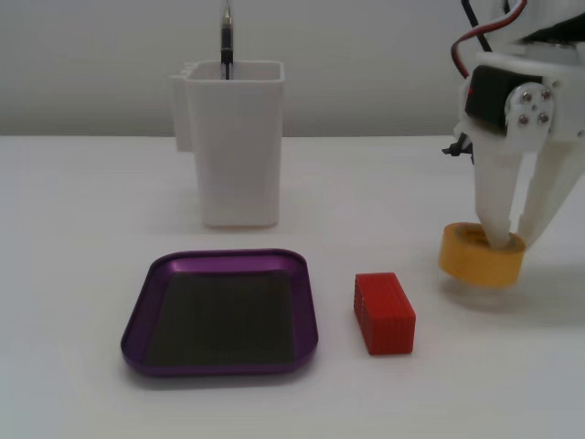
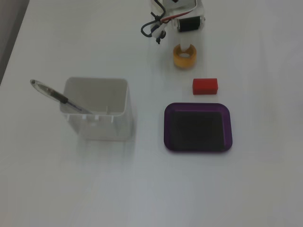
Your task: Remove the yellow tape from the box.
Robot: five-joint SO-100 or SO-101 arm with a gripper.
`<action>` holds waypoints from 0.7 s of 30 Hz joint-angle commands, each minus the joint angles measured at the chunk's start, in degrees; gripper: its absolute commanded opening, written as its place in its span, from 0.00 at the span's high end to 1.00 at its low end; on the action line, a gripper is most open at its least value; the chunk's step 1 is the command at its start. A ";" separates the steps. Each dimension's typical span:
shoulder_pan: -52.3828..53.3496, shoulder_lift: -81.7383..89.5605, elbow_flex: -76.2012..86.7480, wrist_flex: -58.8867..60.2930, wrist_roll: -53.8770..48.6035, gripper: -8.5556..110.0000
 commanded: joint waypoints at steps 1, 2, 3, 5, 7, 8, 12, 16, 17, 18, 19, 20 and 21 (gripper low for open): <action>0.26 2.20 0.88 -2.20 -0.53 0.93; 0.26 2.20 1.05 -2.29 -0.53 0.93; 0.26 2.20 1.05 -2.11 -0.44 0.93; 0.26 2.37 1.05 -1.76 -0.18 0.93; 0.26 2.81 1.05 -1.58 -0.18 0.93; 0.26 2.90 1.05 -1.58 -0.18 0.93; 0.44 2.99 0.09 0.09 0.18 0.90; 0.62 3.08 -3.78 4.04 0.18 0.86; 0.70 3.08 -5.10 5.19 0.18 0.85; 0.70 3.16 -6.59 6.68 0.18 0.85; 0.79 3.16 -8.35 8.53 0.09 0.85; 0.79 3.25 -10.55 10.72 0.09 0.85; 0.79 3.52 -13.01 13.10 0.09 0.85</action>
